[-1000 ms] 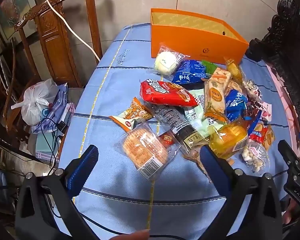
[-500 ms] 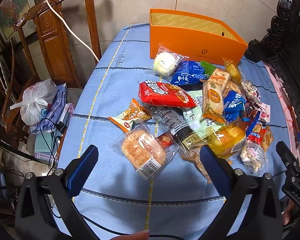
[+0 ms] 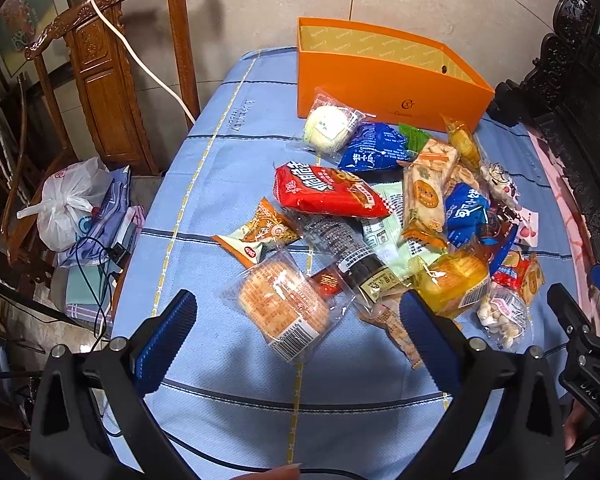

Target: Organize snacks

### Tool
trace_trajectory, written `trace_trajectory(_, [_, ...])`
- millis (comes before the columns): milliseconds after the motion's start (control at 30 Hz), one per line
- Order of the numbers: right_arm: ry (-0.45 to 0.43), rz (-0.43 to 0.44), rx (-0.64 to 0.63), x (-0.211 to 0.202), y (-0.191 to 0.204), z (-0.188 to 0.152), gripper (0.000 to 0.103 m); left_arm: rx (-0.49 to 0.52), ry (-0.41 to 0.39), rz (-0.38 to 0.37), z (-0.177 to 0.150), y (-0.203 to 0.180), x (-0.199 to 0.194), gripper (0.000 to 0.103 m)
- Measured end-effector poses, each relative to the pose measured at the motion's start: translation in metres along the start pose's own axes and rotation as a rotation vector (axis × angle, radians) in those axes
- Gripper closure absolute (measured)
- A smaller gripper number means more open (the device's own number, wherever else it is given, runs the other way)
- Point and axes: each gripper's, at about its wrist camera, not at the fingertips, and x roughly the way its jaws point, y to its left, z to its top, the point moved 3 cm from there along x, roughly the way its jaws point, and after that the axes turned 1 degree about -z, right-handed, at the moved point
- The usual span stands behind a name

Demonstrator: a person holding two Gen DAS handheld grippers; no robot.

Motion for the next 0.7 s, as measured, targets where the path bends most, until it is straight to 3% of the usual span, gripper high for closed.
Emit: trace_trajectory(700, [0.011, 0.002, -0.003, 0.0023, 0.0015, -0.0015, 0.003, 0.007, 0.015, -0.015, -0.0017, -0.0029, 0.0037, 0.004])
